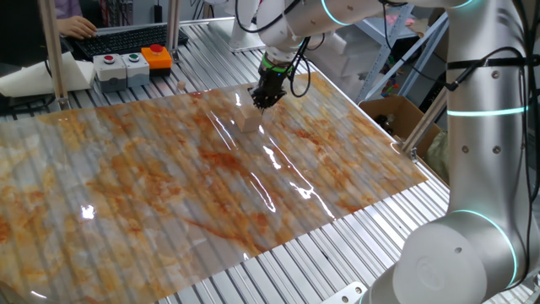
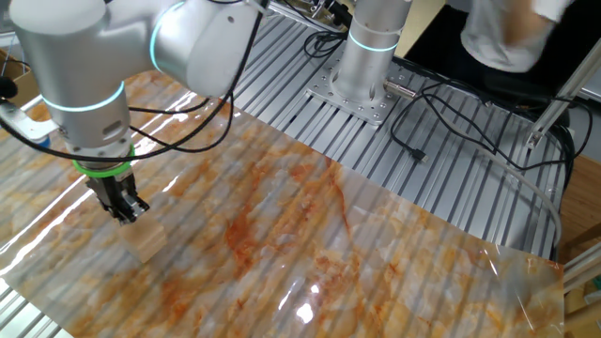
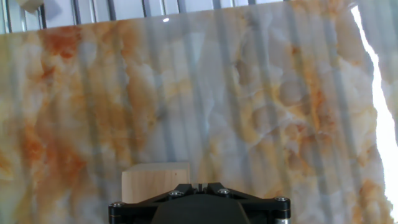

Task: Use the gripper to push the small block from left to right

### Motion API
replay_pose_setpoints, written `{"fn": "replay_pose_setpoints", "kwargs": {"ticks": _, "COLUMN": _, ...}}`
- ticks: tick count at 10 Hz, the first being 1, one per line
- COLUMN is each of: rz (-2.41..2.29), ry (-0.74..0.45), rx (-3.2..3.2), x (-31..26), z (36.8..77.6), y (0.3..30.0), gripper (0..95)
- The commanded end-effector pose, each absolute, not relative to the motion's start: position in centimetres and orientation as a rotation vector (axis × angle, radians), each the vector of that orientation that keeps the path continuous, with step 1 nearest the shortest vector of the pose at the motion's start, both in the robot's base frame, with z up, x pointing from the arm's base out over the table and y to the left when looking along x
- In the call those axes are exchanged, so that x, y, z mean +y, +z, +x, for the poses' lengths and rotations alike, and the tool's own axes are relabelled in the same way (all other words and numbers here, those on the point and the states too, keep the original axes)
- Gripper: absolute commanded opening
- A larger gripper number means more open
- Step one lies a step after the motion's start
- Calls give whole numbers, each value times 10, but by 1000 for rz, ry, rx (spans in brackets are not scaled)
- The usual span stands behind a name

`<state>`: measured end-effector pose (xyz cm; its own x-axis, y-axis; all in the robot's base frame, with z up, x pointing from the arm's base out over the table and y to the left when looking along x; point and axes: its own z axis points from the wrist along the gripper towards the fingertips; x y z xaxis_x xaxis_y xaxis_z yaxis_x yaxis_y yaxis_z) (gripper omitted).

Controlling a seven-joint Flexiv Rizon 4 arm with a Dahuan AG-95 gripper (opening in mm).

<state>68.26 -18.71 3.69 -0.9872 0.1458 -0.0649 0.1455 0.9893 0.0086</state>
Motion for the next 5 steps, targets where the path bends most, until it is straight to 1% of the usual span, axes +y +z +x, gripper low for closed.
{"fn": "replay_pose_setpoints", "kwargs": {"ticks": 1, "rz": 242, "ry": 2, "rx": 3067, "x": -181, "z": 680, "y": 38, "gripper": 0}}
{"fn": "replay_pose_setpoints", "kwargs": {"ticks": 5, "rz": 294, "ry": -1, "rx": 3061, "x": -165, "z": 676, "y": 38, "gripper": 0}}
